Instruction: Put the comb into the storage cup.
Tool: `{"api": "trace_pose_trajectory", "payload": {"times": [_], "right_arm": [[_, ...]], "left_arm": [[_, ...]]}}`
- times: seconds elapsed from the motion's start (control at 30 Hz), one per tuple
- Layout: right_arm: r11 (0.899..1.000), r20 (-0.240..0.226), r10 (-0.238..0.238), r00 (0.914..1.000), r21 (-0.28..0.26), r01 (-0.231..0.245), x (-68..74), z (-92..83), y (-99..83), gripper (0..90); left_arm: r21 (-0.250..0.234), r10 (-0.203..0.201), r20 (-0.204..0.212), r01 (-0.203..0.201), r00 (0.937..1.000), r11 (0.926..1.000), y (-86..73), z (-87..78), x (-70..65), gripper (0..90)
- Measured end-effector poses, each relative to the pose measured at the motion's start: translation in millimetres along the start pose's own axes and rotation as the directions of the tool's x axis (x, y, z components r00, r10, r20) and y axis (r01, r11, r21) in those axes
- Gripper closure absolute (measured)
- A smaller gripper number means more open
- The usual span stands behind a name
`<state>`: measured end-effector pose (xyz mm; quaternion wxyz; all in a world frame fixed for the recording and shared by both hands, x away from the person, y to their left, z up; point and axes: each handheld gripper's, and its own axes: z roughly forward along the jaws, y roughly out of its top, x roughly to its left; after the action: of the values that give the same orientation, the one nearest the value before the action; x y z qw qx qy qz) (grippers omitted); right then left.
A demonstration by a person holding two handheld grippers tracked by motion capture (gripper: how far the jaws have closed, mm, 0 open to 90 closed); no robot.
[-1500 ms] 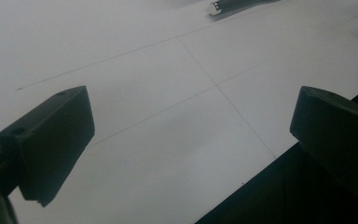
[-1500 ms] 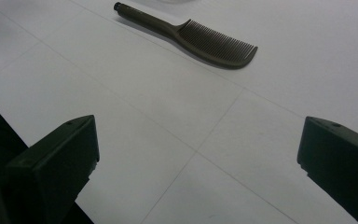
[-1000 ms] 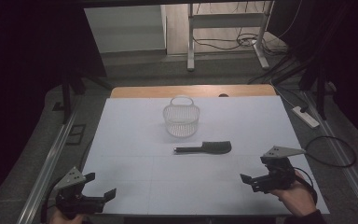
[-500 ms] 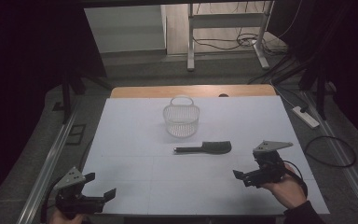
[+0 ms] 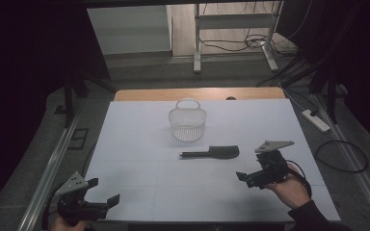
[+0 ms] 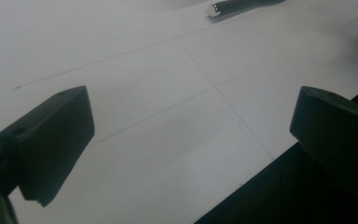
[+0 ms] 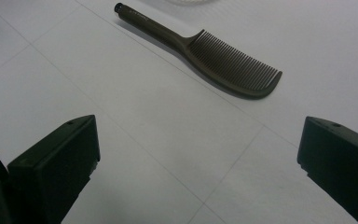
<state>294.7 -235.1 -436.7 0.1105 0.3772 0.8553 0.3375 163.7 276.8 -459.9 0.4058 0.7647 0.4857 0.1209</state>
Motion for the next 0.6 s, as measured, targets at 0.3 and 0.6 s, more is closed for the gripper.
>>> {"api": "trace_pose_trajectory", "payload": {"times": [0.3,0.6], "right_arm": [[1.000,-0.009,-0.010,0.9999,0.006,0.010,1.3,8.0,7.8,0.0],[0.999,-0.019,-0.009,0.9998,0.032,0.009,1.4,19.4,14.9,0.0]], "left_arm": [[-0.001,-0.001,0.001,0.001,1.0000,1.0000,-0.1,-0.1,0.2,0.5],[-0.002,-0.002,0.001,0.002,1.0000,1.0000,-0.1,-0.2,0.3,0.5]]}}
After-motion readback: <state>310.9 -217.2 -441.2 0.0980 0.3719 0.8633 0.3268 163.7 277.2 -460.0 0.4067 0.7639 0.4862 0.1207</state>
